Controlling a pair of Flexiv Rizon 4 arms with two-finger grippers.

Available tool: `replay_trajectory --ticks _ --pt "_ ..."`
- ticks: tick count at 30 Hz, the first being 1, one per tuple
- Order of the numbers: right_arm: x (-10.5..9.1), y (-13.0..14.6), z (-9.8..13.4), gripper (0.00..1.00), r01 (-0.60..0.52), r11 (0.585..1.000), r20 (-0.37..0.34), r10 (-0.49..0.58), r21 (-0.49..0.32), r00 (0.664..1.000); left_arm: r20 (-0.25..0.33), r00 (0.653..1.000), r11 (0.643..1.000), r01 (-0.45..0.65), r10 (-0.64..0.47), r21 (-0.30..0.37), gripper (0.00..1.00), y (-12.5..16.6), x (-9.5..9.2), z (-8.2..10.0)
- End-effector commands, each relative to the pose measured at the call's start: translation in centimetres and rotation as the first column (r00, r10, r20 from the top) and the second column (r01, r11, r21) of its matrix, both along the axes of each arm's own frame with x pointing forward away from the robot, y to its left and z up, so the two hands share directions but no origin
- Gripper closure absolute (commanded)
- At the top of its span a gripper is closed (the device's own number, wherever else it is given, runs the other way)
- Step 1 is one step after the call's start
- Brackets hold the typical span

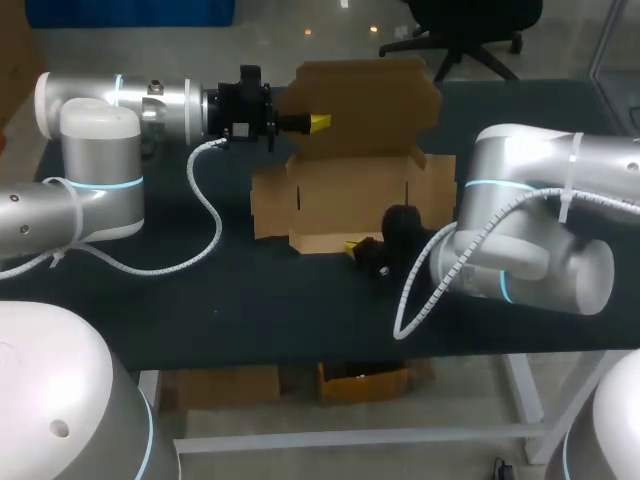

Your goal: Assemble the packaging by folding the flat box into shape, placing the metal phone stand inside, and closing the box properly

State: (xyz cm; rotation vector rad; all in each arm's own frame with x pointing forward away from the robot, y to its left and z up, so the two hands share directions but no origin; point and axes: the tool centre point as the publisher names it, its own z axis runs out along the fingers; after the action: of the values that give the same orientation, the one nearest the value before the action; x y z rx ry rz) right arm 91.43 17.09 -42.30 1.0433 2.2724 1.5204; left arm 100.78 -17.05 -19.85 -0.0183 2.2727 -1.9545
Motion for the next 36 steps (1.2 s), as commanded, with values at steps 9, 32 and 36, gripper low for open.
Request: replay_trajectory --ticks 9,32,36 --pt "0.23 0.30 -0.69 1.00 0.019 1.000 0.009 -0.019 0.007 1.000 0.002 1.000 1.000 -0.002 0.002 -0.003 1.00 0.00 -0.11 -0.06" --pt "0.82 0.47 -1.06 1.00 0.024 1.000 0.001 -0.024 0.020 1.000 0.002 1.000 1.000 -0.002 0.002 -0.003 1.00 0.00 -0.11 -0.06" --pt "0.58 0.47 -1.04 1.00 0.032 0.999 0.001 -0.032 0.020 0.999 0.002 1.000 1.000 -0.002 0.002 -0.003 1.00 0.00 -0.11 -0.06"
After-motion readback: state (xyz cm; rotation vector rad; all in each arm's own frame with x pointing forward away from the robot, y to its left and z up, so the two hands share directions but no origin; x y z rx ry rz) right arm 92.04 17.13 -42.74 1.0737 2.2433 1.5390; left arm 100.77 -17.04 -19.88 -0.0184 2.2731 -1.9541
